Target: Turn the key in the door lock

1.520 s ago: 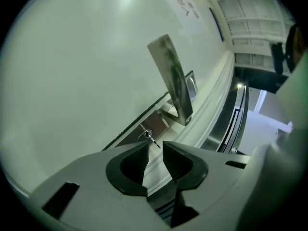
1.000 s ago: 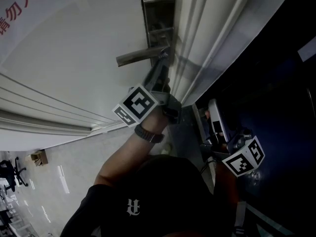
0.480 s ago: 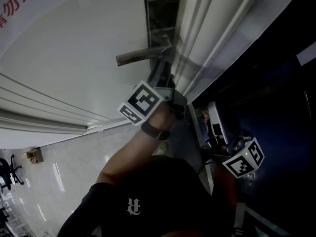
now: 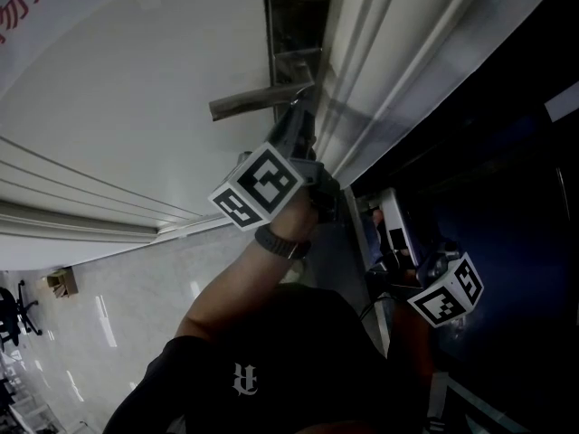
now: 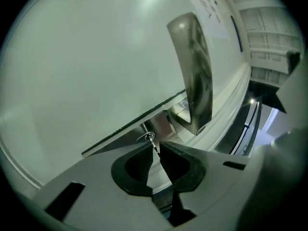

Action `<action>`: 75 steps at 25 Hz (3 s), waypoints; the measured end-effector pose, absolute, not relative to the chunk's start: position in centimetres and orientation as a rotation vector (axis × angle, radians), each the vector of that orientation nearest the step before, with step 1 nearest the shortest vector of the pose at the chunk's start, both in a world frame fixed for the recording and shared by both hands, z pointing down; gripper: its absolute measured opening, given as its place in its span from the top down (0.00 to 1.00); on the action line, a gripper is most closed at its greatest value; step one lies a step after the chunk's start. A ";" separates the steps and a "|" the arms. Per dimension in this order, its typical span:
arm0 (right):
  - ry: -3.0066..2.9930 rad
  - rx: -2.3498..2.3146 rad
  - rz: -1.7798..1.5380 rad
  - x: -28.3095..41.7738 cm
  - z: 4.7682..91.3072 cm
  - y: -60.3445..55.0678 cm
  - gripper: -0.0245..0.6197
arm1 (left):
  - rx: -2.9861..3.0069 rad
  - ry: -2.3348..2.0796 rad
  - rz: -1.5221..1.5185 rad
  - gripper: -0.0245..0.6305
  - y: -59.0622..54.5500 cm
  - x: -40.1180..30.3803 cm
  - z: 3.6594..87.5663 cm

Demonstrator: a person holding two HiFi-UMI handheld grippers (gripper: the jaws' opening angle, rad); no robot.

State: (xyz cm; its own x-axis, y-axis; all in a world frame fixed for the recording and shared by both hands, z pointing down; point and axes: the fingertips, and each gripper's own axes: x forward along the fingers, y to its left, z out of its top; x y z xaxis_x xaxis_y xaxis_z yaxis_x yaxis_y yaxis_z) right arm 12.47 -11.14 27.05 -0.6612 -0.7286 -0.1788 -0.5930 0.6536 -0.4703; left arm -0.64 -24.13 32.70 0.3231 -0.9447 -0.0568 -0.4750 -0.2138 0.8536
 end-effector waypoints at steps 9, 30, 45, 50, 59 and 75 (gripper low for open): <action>2.507 -0.998 -0.560 12.3 27.3 -11.0 0.94 | 1.951 -1.420 -0.512 0.92 -24.1 -0.4 33.0; 2.499 -0.956 -0.569 12.0 27.4 -10.7 0.94 | 2.504 -2.082 0.311 0.89 -23.7 0.5 32.4; 2.470 -0.979 -0.564 12.8 27.5 -10.6 0.94 | 2.796 -2.312 1.448 0.92 -23.5 1.6 33.0; 2.473 -0.984 -0.565 12.7 27.6 -10.6 0.94 | 2.819 -2.293 1.766 0.93 -23.4 2.0 33.0; 2.478 -0.970 -0.564 12.3 27.4 -10.7 0.94 | 2.724 -2.162 2.395 0.94 -23.4 1.9 33.5; 2.509 -0.964 -0.570 11.1 27.7 -10.8 0.94 | 2.902 -2.151 2.263 0.92 -22.6 2.1 33.3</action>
